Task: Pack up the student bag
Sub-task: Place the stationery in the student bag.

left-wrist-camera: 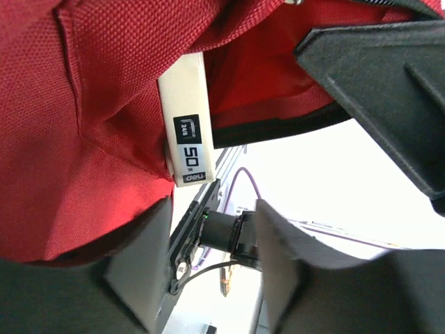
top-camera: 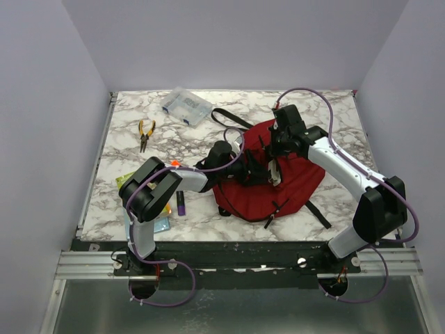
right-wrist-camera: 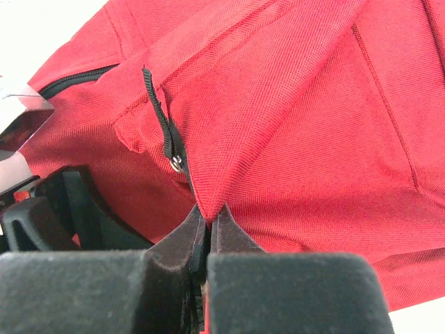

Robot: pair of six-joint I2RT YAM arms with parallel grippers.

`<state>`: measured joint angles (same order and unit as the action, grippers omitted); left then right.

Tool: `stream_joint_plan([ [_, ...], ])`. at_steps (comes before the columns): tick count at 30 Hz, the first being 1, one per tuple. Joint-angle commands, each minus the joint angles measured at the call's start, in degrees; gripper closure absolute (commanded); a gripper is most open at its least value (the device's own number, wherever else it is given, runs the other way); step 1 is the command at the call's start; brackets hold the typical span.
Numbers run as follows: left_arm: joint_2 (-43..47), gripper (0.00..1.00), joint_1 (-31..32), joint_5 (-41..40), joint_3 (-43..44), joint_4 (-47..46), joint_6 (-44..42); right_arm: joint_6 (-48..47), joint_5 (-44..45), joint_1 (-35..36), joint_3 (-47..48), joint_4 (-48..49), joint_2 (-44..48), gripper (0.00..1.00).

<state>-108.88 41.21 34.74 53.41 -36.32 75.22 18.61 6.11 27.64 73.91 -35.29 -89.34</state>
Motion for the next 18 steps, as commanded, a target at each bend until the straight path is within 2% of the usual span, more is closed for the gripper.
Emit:
stream_joint_plan([
  [1,0.77,0.53,-0.17,-0.68,-0.13,1.26,-2.58,0.16,-1.37,-0.39,1.45,0.84,2.75,1.00],
  [12,-4.50,0.50,1.83,0.31,6.20,2.36,-2.97,0.23,-3.23,-0.44,0.86,1.36,3.03,0.99],
  [16,-6.41,0.56,1.86,-0.52,7.50,3.40,-2.24,0.15,-3.47,-0.39,1.06,1.29,3.21,0.99],
  [18,-6.28,0.55,2.11,-1.17,7.13,3.70,-2.18,0.03,-3.37,-0.44,1.33,0.86,3.27,0.99],
])
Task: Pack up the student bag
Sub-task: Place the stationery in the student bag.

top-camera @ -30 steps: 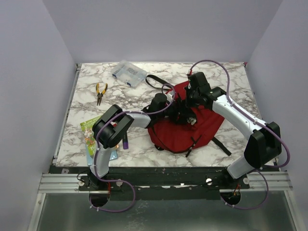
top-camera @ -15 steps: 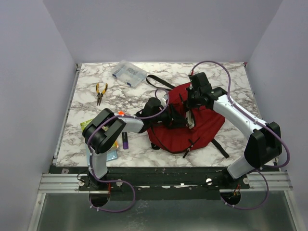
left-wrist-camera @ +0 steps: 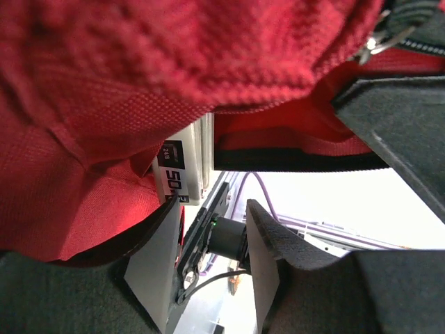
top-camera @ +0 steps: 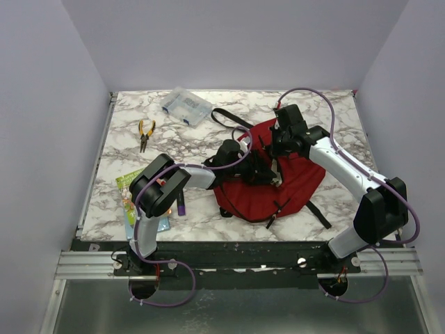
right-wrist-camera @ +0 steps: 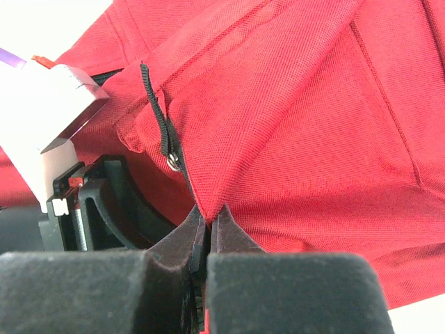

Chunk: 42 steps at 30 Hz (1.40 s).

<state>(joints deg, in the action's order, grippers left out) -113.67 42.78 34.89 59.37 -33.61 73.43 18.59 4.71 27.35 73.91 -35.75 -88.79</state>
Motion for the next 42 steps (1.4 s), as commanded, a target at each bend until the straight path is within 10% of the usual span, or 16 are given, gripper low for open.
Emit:
stream_joint_plan([
  [1,-1.22,0.53,0.68,-1.72,0.77,1.15,-0.60,-0.11,-1.86,-0.13,1.37,1.29,2.77,0.99],
  [11,1.74,0.41,1.25,-6.92,-3.08,3.61,-3.04,-0.52,-1.11,-0.11,0.74,1.64,2.75,0.99],
  [24,-1.95,0.56,1.77,-5.22,1.29,3.81,-1.74,-0.23,-2.30,-0.14,0.46,2.33,2.13,0.99],
  [42,-5.22,0.53,2.48,-6.11,3.77,4.44,-0.13,-0.10,-2.94,-0.12,0.79,2.55,2.31,0.99],
])
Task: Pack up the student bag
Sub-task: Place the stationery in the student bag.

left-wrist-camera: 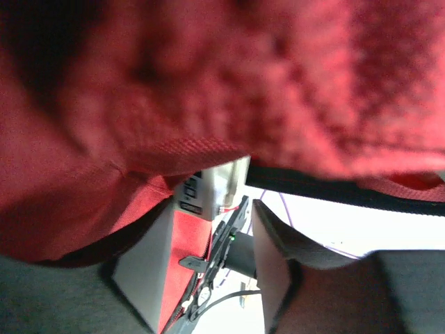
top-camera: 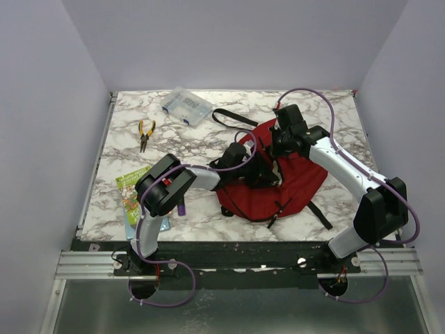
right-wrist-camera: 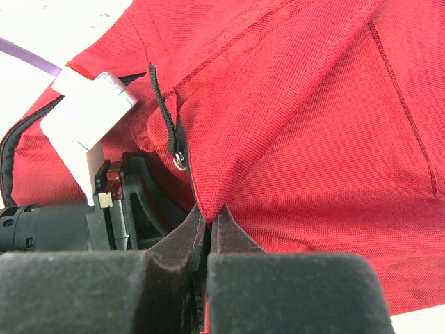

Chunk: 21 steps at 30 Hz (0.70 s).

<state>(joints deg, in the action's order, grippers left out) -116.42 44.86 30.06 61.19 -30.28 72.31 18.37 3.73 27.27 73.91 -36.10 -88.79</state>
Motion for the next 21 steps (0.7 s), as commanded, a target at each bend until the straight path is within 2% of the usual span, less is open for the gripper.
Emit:
stream_joint_plan([
  [1,-2.56,0.55,0.40,-1.14,2.37,1.10,0.91,0.17,-1.97,-0.02,0.88,2.88,2.23,0.99],
  [5,-2.63,0.59,0.44,-1.41,2.94,1.11,1.40,0.14,-2.15,-0.02,1.19,2.66,2.21,0.99],
  [7,-2.67,0.65,0.48,-1.15,3.31,1.10,1.86,0.17,-2.21,-0.04,1.05,2.62,2.39,1.00],
  [13,0.63,0.99,0.56,0.08,3.38,0.69,3.47,-0.09,-0.85,-0.02,0.17,2.33,3.11,1.00],
  [18,6.21,1.00,0.36,-2.74,1.30,-1.12,4.73,0.57,-1.36,-0.04,-0.51,2.57,3.02,1.00],
  [21,7.26,1.00,0.41,-4.92,0.04,-5.31,6.07,1.31,-1.38,-0.02,-0.73,2.44,2.92,0.99],
])
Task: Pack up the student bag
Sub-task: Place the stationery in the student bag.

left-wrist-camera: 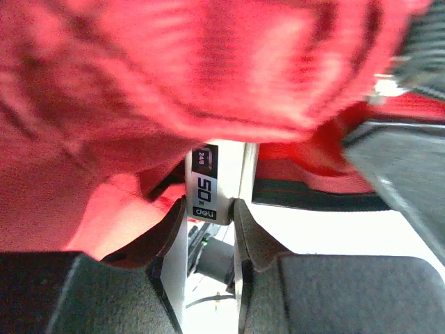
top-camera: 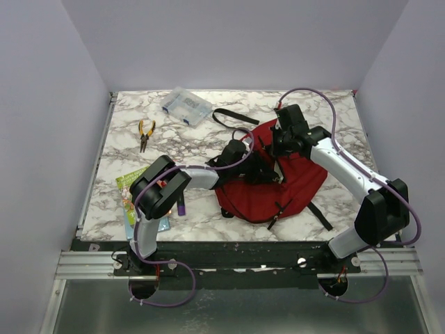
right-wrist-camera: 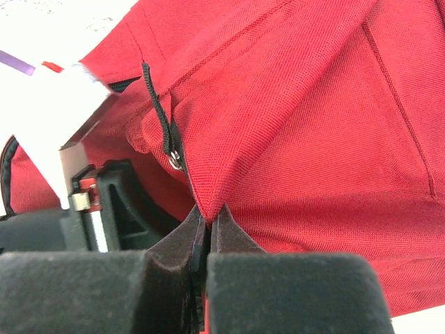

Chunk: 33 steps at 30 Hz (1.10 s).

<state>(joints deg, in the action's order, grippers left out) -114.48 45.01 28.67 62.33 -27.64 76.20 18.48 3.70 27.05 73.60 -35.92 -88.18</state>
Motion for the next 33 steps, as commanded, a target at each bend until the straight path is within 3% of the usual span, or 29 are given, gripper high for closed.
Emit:
stream_joint_plan([
  [1,5.33,1.00,0.33,-4.34,-1.33,-9.34,2.96,1.50,-1.11,0.20,-0.43,2.16,2.44,0.99],
  [6,3.16,1.00,2.04,-8.36,1.21,-11.27,4.15,4.38,-2.67,0.10,-0.46,2.79,3.43,0.99],
  [15,-2.63,1.00,6.64,-22.43,6.61,-11.65,7.23,10.99,-11.50,-0.08,-2.23,7.45,3.50,1.00],
  [20,-5.06,1.00,7.02,-18.44,8.89,-8.50,7.83,11.17,-11.38,-2.87,-2.90,8.14,3.81,0.99],
  [26,-1.87,0.61,5.94,-13.07,3.34,-8.03,4.50,8.96,-11.51,-9.15,-5.63,8.84,4.95,0.99],
  [33,3.92,0.34,5.27,-7.37,0.28,-2.84,-2.82,8.02,-12.05,-10.65,-7.74,9.64,5.31,0.99],
])
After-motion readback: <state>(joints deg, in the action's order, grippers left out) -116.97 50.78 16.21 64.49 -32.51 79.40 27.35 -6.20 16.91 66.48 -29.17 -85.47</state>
